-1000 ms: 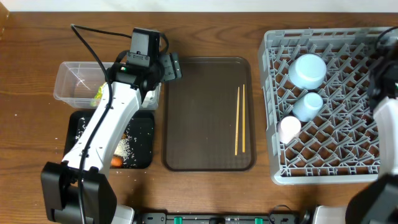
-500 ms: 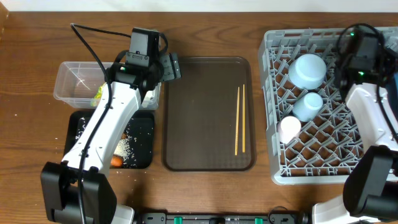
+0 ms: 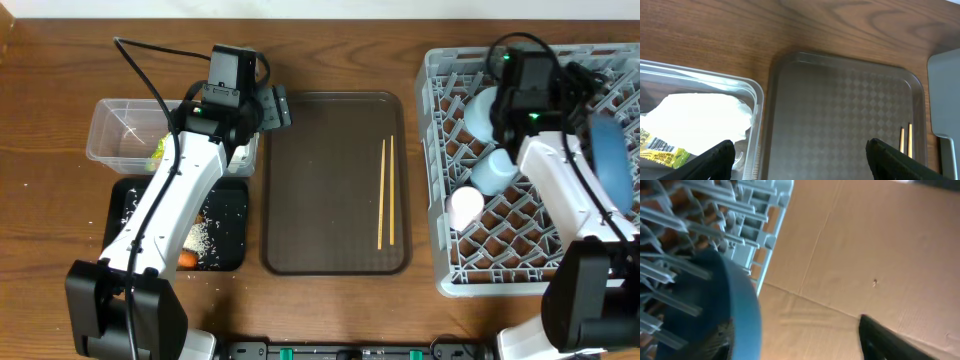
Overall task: Sort waste into correct bins and load items into the dishwasher rack
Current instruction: 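Withdraw the right gripper from the rack toward the brown tray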
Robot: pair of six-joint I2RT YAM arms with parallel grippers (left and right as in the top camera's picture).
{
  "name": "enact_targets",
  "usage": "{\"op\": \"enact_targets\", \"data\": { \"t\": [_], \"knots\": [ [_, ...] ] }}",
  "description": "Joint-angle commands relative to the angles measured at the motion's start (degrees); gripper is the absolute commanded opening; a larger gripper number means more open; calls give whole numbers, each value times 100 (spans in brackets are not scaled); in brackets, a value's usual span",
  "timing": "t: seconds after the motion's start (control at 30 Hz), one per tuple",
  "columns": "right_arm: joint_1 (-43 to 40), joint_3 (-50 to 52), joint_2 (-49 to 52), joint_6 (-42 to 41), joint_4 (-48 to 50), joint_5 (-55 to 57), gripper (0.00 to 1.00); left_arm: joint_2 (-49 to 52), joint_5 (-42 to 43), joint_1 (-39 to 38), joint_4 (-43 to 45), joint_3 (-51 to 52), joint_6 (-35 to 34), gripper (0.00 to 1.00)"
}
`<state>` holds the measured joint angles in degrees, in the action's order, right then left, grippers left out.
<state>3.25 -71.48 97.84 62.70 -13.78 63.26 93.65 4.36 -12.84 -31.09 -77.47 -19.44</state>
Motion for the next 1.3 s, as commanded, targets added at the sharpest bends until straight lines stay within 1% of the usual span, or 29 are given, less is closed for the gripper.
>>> {"op": "enact_targets", "data": {
  "t": [0.0,0.1,0.23,0.27,0.4,0.43,0.53,0.6,0.67,0.73,0.77,0.8,0.83,0.93,1.0,1.1,1.17,1.23,1.27],
  "knots": [
    [293,-22,22,-291,13,105,81,70,9,31,-11,28,79,84],
    [553,-24,20,-291,133,129,86,70,9,31,-11,28,79,85],
    [813,-37,11,-286,782,501,94,70,9,31,-13,28,79,84],
    [852,-46,-7,-282,979,599,97,70,9,31,-17,28,79,84],
    [881,-70,-195,-291,1521,726,99,70,9,31,-37,28,79,85],
    [881,-70,-273,-337,1591,726,99,70,9,31,-50,28,79,92],
    [876,-70,-546,-737,1613,723,99,70,9,31,-57,28,81,93],
    [872,-70,-765,-1224,1478,717,99,70,9,31,-76,28,79,93],
    [872,-70,-988,-1917,1182,614,99,70,9,31,-160,28,79,93],
    [872,-70,-1237,-2809,581,173,99,70,9,28,-289,28,76,93],
    [872,-70,-1384,-3329,142,-310,99,70,9,28,-352,28,76,93],
    [872,-70,-1515,-3757,-271,-929,99,70,9,28,-409,28,76,93],
    [863,-70,-1665,-4162,-704,-1821,99,70,9,28,-459,28,76,93],
    [765,-70,-1978,-4795,-1379,-4315,99,70,13,28,-601,28,74,93],
    [721,-70,-2065,-5154,-1462,-5141,94,70,15,24,-699,28,70,93],
    [734,-70,-2111,-5473,-1591,-5366,92,70,17,22,-868,28,-83,93],
    [730,-70,-2111,-5493,-1784,-5362,88,70,37,22,-992,28,-76,93],
    [680,-68,-2105,-5499,-2037,-5318,81,70,37,22,-1147,28,-76,93],
    [629,-68,-2100,-5519,-2179,-5298,75,70,37,22,-1204,28,-76,93]
  ]
}}
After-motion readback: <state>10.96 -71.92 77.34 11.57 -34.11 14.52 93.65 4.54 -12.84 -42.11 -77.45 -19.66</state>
